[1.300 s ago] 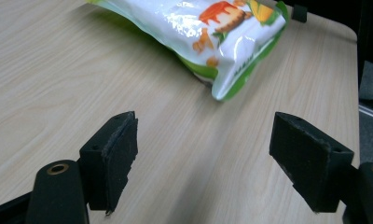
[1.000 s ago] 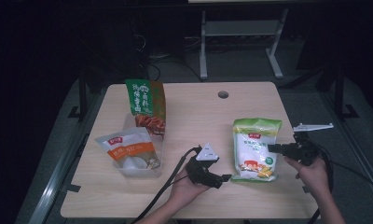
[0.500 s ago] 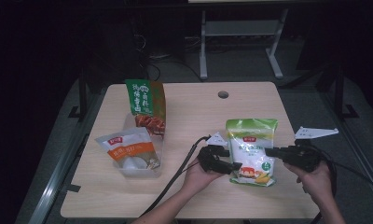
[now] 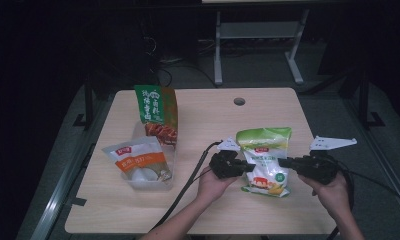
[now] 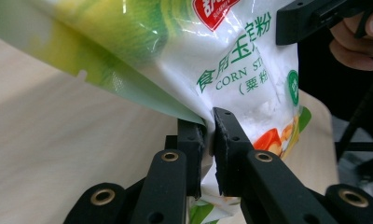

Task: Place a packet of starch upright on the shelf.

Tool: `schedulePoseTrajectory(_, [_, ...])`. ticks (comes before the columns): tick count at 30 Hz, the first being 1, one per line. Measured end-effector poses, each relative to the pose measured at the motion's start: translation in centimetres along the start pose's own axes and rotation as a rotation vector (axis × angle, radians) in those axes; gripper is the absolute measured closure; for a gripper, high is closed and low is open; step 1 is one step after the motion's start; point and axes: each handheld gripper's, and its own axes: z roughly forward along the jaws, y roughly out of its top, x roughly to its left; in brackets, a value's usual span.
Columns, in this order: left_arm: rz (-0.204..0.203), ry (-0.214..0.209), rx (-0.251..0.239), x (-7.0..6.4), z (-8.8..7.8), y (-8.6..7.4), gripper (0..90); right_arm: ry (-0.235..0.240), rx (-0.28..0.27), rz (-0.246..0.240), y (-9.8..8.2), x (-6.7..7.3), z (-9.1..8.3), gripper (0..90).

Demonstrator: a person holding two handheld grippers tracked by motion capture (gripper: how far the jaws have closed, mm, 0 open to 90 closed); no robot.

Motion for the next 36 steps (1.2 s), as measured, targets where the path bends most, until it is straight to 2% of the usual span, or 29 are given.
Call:
schedulePoseTrajectory(3, [0.040,0.044,-0.009,-0.1,-1.1,0.4,82.7,0.009,-0.013,-0.014,0.5,0.3,0.5,88.8])
schedulePoseTrajectory(5, [0.081,0.089,-0.008,-0.2,-1.9,0.6,82.8,0.010,-0.018,-0.024,0.9,0.5,1.0,88.6])
schedulePoseTrajectory(7, [0.118,0.118,0.005,-0.1,-2.3,0.5,82.9,0.005,-0.009,-0.046,1.0,0.7,1.6,88.5])
schedulePoseTrajectory(9, [0.129,0.131,0.019,0.0,-2.6,0.3,83.1,0.007,0.015,-0.061,0.9,0.6,2.3,88.3])
schedulePoseTrajectory(13, [0.144,0.141,0.043,0.2,-2.6,-0.8,83.2,0.025,0.063,-0.056,0.3,0.4,3.6,86.1])
schedulePoseTrajectory(14, [0.142,0.139,0.032,0.3,-2.7,-0.9,83.4,0.017,0.078,-0.063,0.2,0.4,3.8,83.0])
schedulePoseTrajectory(16, [0.146,0.139,0.031,0.2,-2.9,-1.0,83.5,0.004,0.062,-0.059,0.2,0.2,3.7,73.9])
schedulePoseTrajectory(18, [0.151,0.139,0.031,0.1,-2.9,-1.1,83.5,0.022,0.041,-0.040,0.6,-0.1,3.5,60.4])
schedulePoseTrajectory(20, [0.153,0.137,0.029,0.1,-2.9,-1.1,83.5,0.038,0.041,-0.040,1.0,-0.3,3.4,58.1])
schedulePoseTrajectory(23, [0.156,0.134,0.029,0.2,-2.9,-1.1,83.5,0.048,0.068,-0.051,1.5,-0.3,3.7,56.7])
schedulePoseTrajectory(28, [0.158,0.133,0.027,0.1,-3.0,-1.2,83.2,0.073,0.140,-0.081,1.5,0.1,5.4,60.4])
schedulePoseTrajectory(30, [0.159,0.134,0.031,0.2,-3.1,-1.2,83.0,0.090,0.151,-0.087,1.4,0.6,6.0,63.2])
schedulePoseTrajectory(33, [0.154,0.136,0.034,0.2,-3.1,-1.2,82.6,0.060,0.165,-0.120,1.5,1.1,6.3,72.3])
schedulePoseTrajectory(36, [0.146,0.134,0.025,0.2,-3.4,-1.3,78.4,0.067,0.153,-0.099,1.6,1.0,5.9,83.6])
